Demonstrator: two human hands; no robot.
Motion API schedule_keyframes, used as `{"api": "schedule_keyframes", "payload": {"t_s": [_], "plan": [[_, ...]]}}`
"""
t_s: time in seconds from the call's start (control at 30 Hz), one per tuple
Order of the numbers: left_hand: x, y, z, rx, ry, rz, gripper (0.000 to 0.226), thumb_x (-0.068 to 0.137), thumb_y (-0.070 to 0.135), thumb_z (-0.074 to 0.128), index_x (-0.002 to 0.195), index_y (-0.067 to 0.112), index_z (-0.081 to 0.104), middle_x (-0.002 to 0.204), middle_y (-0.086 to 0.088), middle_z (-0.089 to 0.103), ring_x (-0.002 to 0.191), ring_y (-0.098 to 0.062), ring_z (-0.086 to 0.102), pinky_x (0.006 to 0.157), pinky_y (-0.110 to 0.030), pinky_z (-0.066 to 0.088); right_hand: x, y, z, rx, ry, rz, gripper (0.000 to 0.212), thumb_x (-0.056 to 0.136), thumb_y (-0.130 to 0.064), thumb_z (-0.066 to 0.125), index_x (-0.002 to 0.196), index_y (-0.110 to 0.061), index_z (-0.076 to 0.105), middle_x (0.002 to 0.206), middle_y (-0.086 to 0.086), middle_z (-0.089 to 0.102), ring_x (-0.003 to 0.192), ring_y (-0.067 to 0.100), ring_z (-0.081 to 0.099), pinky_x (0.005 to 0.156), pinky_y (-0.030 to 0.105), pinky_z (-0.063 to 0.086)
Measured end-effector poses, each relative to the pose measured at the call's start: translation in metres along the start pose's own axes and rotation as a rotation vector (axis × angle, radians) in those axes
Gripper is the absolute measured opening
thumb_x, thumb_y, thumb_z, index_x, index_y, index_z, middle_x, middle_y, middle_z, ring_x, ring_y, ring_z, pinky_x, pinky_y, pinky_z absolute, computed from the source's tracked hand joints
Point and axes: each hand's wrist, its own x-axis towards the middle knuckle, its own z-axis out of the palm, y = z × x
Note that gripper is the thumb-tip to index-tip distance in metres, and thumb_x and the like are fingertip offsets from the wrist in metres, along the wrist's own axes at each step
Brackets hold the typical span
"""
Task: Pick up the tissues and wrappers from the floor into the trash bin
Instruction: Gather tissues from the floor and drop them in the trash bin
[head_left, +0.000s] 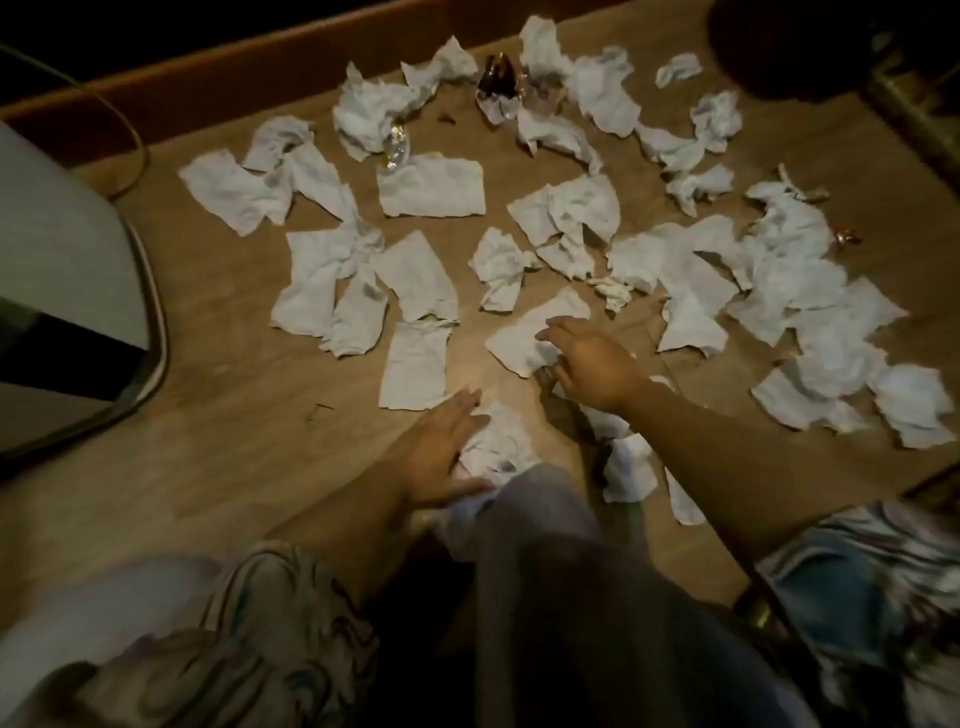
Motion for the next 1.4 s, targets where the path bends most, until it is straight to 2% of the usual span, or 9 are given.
{"api": "schedule_keyframes", "payload": {"t_s": [0.23, 0.33, 0.53, 0.7, 0.9, 1.07, 1.13, 1.27, 1.4], "plan": [[0.008, -0.001, 0.071, 0.421, -0.117, 0.299, 0.096, 0.078, 0.07, 0.054, 0.151, 0.036, 0.003, 0.16, 0.001, -0.022, 0.144, -0.022, -0.028, 0.115, -0.055, -0.015, -0.033, -0.003, 0.022, -0.006, 0.06, 0.032, 0.036, 0.092, -0.019, 0.054, 0.125, -0.006, 0.058, 0.134, 0.017, 0.053, 0.122, 0.034, 0.048, 0.1, 0.04, 0.042], [0.01, -0.008, 0.087, 0.348, 0.041, 0.299, 0.092, 0.08, 0.074, 0.048, 0.153, 0.035, 0.009, 0.161, -0.002, -0.021, 0.145, -0.024, -0.028, 0.118, -0.051, -0.008, -0.043, -0.001, 0.031, -0.025, 0.072, 0.016, 0.036, 0.093, -0.021, 0.053, 0.125, -0.005, 0.057, 0.134, 0.017, 0.053, 0.12, 0.033, 0.049, 0.098, 0.04, 0.042], [0.014, 0.0, 0.098, 0.136, 0.473, 0.182, 0.05, 0.084, 0.06, 0.06, 0.121, 0.025, 0.062, 0.162, -0.013, -0.004, 0.149, -0.032, 0.006, 0.117, -0.045, 0.023, -0.077, 0.021, 0.061, 0.046, 0.174, 0.096, 0.038, 0.088, -0.011, 0.059, 0.125, -0.009, 0.058, 0.133, 0.013, 0.055, 0.122, 0.029, 0.049, 0.104, 0.037, 0.038], [0.035, 0.016, 0.1, -0.1, 0.583, 0.019, 0.037, 0.078, 0.024, 0.076, 0.112, 0.017, 0.062, 0.131, -0.008, 0.056, 0.12, -0.031, 0.05, 0.101, -0.03, 0.035, -0.125, 0.037, 0.086, 0.054, 0.283, 0.231, 0.027, 0.086, -0.018, 0.054, 0.112, -0.014, 0.061, 0.111, 0.006, 0.061, 0.102, 0.022, 0.054, 0.09, 0.033, 0.044], [0.048, 0.045, 0.101, -0.397, 0.649, -0.256, 0.065, 0.079, 0.011, 0.073, 0.134, 0.033, 0.046, 0.12, 0.007, 0.061, 0.11, -0.02, 0.055, 0.099, -0.036, 0.044, -0.171, 0.043, 0.114, 0.009, 0.324, 0.248, 0.033, 0.093, -0.038, 0.049, 0.118, -0.019, 0.058, 0.116, 0.003, 0.057, 0.106, 0.019, 0.05, 0.09, 0.029, 0.035], [0.049, 0.07, 0.101, -0.452, 0.65, -0.229, 0.021, 0.076, 0.027, 0.08, 0.076, 0.035, 0.061, 0.083, 0.007, 0.061, 0.077, -0.012, 0.057, 0.077, -0.027, 0.05, -0.174, 0.042, 0.13, 0.054, 0.291, 0.214, 0.034, 0.094, -0.04, 0.051, 0.12, -0.019, 0.055, 0.123, 0.003, 0.05, 0.11, 0.019, 0.048, 0.087, 0.027, 0.043], [0.049, 0.086, 0.097, -0.485, 0.693, -0.223, 0.03, 0.071, 0.041, 0.081, 0.061, 0.027, 0.056, 0.072, 0.003, 0.056, 0.066, -0.006, 0.051, 0.06, -0.013, 0.04, -0.174, 0.039, 0.135, 0.072, 0.319, 0.181, 0.02, 0.095, -0.025, 0.05, 0.111, -0.016, 0.057, 0.125, 0.004, 0.048, 0.112, 0.02, 0.047, 0.085, 0.028, 0.047], [0.06, 0.107, 0.098, -0.589, 0.78, -0.274, 0.034, 0.079, 0.035, 0.075, 0.057, 0.022, 0.051, 0.079, -0.005, 0.056, 0.066, -0.013, 0.053, 0.062, -0.024, 0.045, -0.18, 0.037, 0.142, 0.14, 0.326, 0.136, 0.021, 0.089, -0.007, 0.054, 0.109, -0.015, 0.056, 0.126, 0.005, 0.049, 0.113, 0.02, 0.046, 0.091, 0.03, 0.047], [0.071, 0.121, 0.094, -0.619, 0.735, -0.238, 0.02, 0.078, 0.008, 0.076, 0.079, 0.02, 0.06, 0.111, 0.003, 0.054, 0.087, -0.004, 0.053, 0.068, 0.001, 0.04, -0.181, 0.034, 0.138, 0.275, 0.461, 0.283, 0.028, 0.087, -0.004, 0.054, 0.112, -0.014, 0.058, 0.11, 0.002, 0.057, 0.102, 0.015, 0.053, 0.09, 0.016, 0.04]]}}
